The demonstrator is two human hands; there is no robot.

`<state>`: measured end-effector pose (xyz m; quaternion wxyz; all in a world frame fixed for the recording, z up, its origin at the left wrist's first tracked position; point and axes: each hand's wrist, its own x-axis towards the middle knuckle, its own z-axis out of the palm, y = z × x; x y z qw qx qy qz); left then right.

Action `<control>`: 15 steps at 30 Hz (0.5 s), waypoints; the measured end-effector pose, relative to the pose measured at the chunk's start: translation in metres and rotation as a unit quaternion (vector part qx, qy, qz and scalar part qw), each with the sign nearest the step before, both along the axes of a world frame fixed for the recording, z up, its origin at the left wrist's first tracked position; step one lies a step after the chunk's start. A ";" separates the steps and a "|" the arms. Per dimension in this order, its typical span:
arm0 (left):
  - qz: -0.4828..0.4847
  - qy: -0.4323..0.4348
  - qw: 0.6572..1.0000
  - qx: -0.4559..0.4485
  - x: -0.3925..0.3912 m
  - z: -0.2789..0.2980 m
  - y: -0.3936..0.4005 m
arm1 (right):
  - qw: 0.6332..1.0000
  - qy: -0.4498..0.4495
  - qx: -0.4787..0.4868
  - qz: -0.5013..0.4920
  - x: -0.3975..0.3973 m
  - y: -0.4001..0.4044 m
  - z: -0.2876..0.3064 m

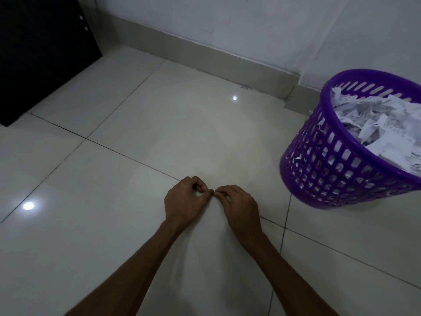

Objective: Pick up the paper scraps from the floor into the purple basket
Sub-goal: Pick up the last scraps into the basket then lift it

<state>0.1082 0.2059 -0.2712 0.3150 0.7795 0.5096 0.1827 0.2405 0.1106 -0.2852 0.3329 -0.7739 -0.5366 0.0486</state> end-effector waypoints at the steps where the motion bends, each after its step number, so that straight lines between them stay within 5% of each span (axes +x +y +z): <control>1: -0.003 0.003 1.000 -0.005 0.000 0.000 0.001 | 1.000 -0.011 -0.012 0.000 0.000 0.000 0.001; 4: -0.015 0.010 0.999 -0.031 -0.001 0.003 0.001 | 0.998 -0.002 -0.045 -0.040 0.001 0.004 0.006; 10: -0.008 -0.003 0.992 -0.123 0.000 0.014 0.008 | 0.965 0.164 -0.044 -0.198 0.030 0.016 0.030; 15: 0.045 -0.096 0.973 -0.203 0.003 0.026 0.015 | 0.962 0.208 -0.004 -0.179 0.046 0.012 0.062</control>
